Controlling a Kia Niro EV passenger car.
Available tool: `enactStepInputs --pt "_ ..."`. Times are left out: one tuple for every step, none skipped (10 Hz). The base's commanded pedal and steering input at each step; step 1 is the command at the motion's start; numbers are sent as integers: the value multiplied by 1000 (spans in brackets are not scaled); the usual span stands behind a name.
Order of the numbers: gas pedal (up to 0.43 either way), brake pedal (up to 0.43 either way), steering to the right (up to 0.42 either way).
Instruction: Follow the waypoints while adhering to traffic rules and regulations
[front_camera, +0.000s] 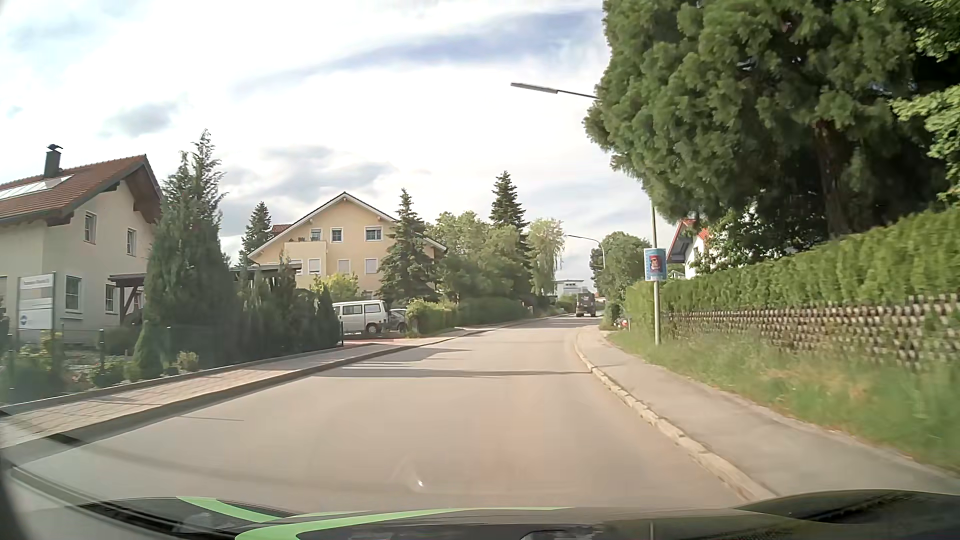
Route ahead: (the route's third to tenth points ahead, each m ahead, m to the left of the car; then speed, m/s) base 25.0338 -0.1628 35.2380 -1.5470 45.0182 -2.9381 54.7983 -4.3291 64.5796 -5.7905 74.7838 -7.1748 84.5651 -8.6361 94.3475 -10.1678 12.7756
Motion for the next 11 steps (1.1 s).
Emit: enactStepInputs --pt "138 0 11" --pt "138 0 12" --pt "138 0 12" --pt "138 0 14" --pt "138 0 14" --pt "138 0 15" --pt "138 0 15" --pt "138 0 15" --pt "138 0 15" --pt "138 0 15" --pt "138 0 16"
